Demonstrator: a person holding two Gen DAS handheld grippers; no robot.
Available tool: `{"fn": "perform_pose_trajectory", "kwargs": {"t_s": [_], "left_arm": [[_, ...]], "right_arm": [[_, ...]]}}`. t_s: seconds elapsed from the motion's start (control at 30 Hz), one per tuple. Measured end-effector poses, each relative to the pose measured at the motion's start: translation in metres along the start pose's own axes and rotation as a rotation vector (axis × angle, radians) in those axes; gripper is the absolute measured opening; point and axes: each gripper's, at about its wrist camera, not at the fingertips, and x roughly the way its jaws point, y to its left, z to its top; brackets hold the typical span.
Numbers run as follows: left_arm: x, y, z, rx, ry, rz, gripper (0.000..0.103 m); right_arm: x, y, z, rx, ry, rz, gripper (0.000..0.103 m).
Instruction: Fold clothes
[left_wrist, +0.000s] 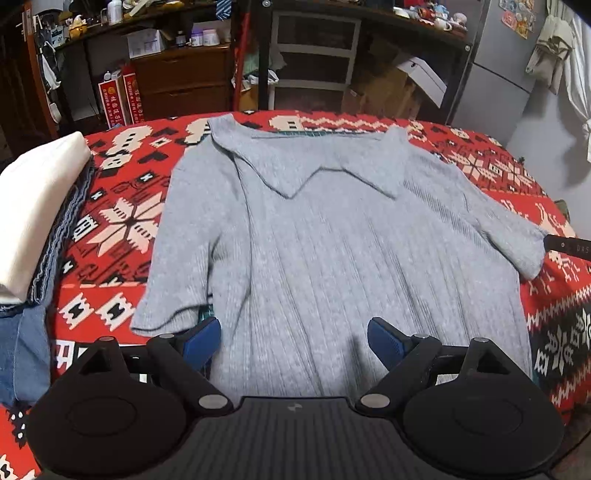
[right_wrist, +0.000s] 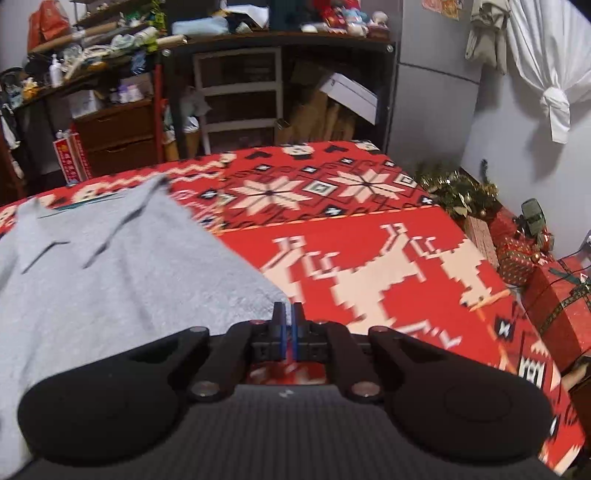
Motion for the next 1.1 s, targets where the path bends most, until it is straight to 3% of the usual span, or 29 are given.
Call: {"fn": "perform_pose_trajectory", "kwargs": {"t_s": [0.2,0.53,0.67,0.8,1.0,1.1], "left_arm": [[-0.005,0.008,0.005,-0.021,-0.007,0.035,0.087],[-0.018,0.031,0.006,-0.078,-0.016,0.083,0.087],[-0.023,0.044,0.004,-0.115,-0.017,0.106,0.087],[-0.029,0.065,0.003,-0.179,-0.015,0.116,0.086],[-0.032,0.096,0.005,-0.245,-0.060,0.120,0.073],[-0.021,0.106,0.008,-0.244,-0.047,0.109,0.049]], "right_arm": [[0.029,-0.031,0.019,0.011,0.036,-0.045,0.002],[0.056,-0.042,0.044,-0.032,0.015,-0.162,0.002],[0.063,-0.048,0.040,-0.022,0.056,-0.146,0.003],[0.047,-0.049,0.035,-0.009,0.032,-0.133,0.021],[0.003,-0.041,0.019,-0.006,0.015,-0.093,0.022],[-0.016,-0.033,0.008,0.005,0.023,-0.066,0.022]]}}
